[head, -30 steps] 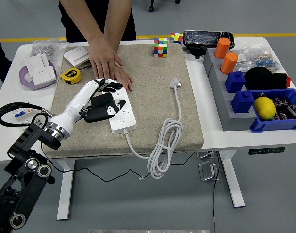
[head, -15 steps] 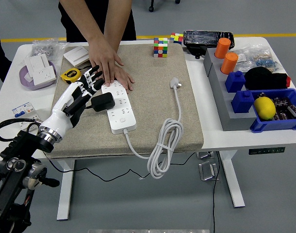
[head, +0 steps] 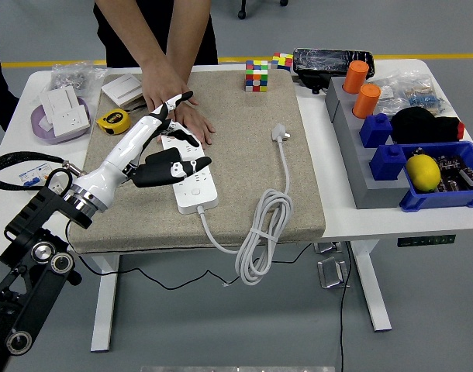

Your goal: Pick up the plug,place it near the board,insert it into the board,press the button

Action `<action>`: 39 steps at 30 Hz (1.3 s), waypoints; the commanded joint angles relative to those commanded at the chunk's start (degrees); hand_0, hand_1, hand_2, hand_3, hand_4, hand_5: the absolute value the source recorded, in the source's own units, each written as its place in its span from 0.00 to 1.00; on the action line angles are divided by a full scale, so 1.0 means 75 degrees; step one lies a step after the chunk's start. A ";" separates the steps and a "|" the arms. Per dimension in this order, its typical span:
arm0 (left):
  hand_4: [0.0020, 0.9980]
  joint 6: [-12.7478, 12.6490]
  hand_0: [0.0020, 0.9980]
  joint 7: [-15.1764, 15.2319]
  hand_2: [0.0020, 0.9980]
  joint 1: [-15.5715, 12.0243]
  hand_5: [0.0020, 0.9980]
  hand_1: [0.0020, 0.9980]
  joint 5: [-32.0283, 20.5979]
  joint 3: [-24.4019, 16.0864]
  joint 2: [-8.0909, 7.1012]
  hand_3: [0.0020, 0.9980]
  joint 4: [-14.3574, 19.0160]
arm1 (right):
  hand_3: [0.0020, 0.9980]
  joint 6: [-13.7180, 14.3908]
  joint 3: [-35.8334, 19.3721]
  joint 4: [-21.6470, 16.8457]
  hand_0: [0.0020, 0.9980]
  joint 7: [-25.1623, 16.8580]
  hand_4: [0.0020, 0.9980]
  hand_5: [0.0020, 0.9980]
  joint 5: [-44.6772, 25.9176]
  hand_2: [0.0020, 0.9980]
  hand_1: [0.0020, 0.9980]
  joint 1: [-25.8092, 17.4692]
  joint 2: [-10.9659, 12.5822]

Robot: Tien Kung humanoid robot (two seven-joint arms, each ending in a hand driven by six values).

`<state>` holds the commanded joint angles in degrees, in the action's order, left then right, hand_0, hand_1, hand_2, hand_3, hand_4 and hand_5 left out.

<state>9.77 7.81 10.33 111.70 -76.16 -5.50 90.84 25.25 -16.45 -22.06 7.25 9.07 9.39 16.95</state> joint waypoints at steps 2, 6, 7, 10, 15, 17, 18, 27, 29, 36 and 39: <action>0.67 0.0049 0.16 0.0005 0.13 0.0099 0.00 0.01 0.0596 0.0093 -0.0038 0.92 -0.0073 | 0.78 0.0000 -0.0002 0.0002 0.84 0.0001 1.00 1.00 -0.0008 0.75 0.76 0.0000 0.0001; 0.67 0.0426 0.16 -0.0107 0.13 0.0310 0.00 0.01 0.1887 0.0316 -0.0106 0.92 -0.0284 | 0.78 0.0000 -0.0016 0.0003 0.84 0.0001 1.00 1.00 -0.0004 0.75 0.76 -0.0001 -0.0006; 0.62 0.0511 0.14 -0.0127 0.12 0.0347 0.00 0.00 0.2235 0.0361 -0.0116 0.91 -0.0337 | 0.78 0.0000 -0.0018 0.0003 0.84 0.0001 1.00 1.00 -0.0002 0.75 0.76 -0.0001 -0.0008; 0.62 0.0769 0.14 -0.0169 0.12 0.0457 0.00 0.00 0.2441 0.0537 -0.0157 0.91 -0.0570 | 0.78 -0.0001 -0.0041 -0.0001 0.84 0.0001 1.00 1.00 0.0013 0.75 0.76 0.0004 -0.0012; 0.62 0.0902 0.15 -0.0219 0.11 0.0602 0.00 0.00 0.2441 0.0673 -0.0162 0.89 -0.1044 | 0.78 0.0001 -0.0037 0.0003 0.84 0.0002 1.00 1.00 0.0001 0.75 0.76 0.0015 -0.0010; 0.62 0.0949 0.15 -0.0231 0.11 0.0660 0.00 0.00 0.2441 0.0722 -0.0166 0.89 -0.1271 | 0.78 0.0002 -0.0042 0.0003 0.84 0.0001 1.00 1.00 0.0002 0.75 0.76 0.0015 -0.0009; 0.62 0.0958 0.15 -0.0231 0.11 0.0676 0.00 0.00 0.2441 0.0738 -0.0169 0.89 -0.1337 | 0.78 0.0001 -0.0040 0.0003 0.84 0.0001 1.00 1.00 0.0001 0.75 0.76 0.0014 -0.0008; 0.61 0.1182 0.15 -0.0240 0.12 0.0807 0.00 0.00 0.2441 0.0793 -0.0099 0.90 -0.2281 | 0.78 0.0003 -0.0054 0.0006 0.84 0.0001 1.00 1.00 0.0000 0.75 0.76 0.0024 -0.0020; 0.61 0.1167 0.15 -0.0242 0.12 0.0802 0.00 0.00 0.2441 0.0778 -0.0090 0.90 -0.2336 | 0.78 0.0003 -0.0057 0.0005 0.84 0.0000 1.00 1.00 0.0001 0.75 0.76 0.0023 -0.0022; 0.61 0.1106 0.15 -0.0245 0.12 0.0802 0.00 0.00 0.2441 0.0688 -0.0077 0.89 -0.2633 | 0.78 0.0004 -0.0056 0.0003 0.84 0.0002 1.00 1.00 -0.0003 0.75 0.76 0.0037 -0.0018; 0.61 0.1108 0.15 -0.0252 0.12 0.0789 0.00 0.00 0.2441 0.0684 -0.0089 0.87 -0.2662 | 0.78 0.0004 -0.0059 0.0002 0.84 0.0000 1.00 1.00 -0.0003 0.75 0.76 0.0035 -0.0015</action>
<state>18.07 5.92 16.25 130.00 -71.03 -6.17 70.87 25.28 -16.89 -22.04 7.25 9.05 9.65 16.84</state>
